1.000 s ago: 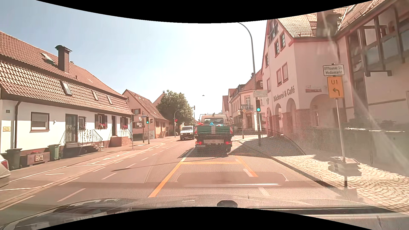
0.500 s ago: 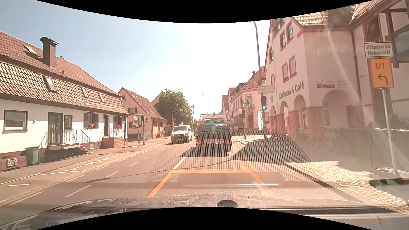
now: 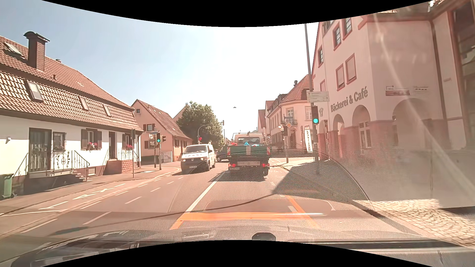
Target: Follow the waypoints while adhering to traffic rules and regulations
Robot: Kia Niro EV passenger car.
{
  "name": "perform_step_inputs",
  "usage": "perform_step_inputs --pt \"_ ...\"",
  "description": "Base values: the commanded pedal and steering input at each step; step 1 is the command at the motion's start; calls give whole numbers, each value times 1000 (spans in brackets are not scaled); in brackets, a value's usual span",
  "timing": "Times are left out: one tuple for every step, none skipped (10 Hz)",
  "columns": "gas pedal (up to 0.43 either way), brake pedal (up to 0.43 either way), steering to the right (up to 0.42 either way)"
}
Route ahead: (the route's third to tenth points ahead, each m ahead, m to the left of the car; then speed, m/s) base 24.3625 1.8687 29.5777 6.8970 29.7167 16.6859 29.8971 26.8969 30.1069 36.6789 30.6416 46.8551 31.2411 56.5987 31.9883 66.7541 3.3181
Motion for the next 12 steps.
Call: perform_step_inputs --pt "98 0 3" --pt "98 0 3" --pt "98 0 3" --pt "110 0 3" --pt "110 0 3" --pt "110 0 3" --pt "110 0 3" --pt "110 0 3" --pt "110 0 3" --pt "110 0 3" --pt "110 0 0" --pt "110 0 -1"
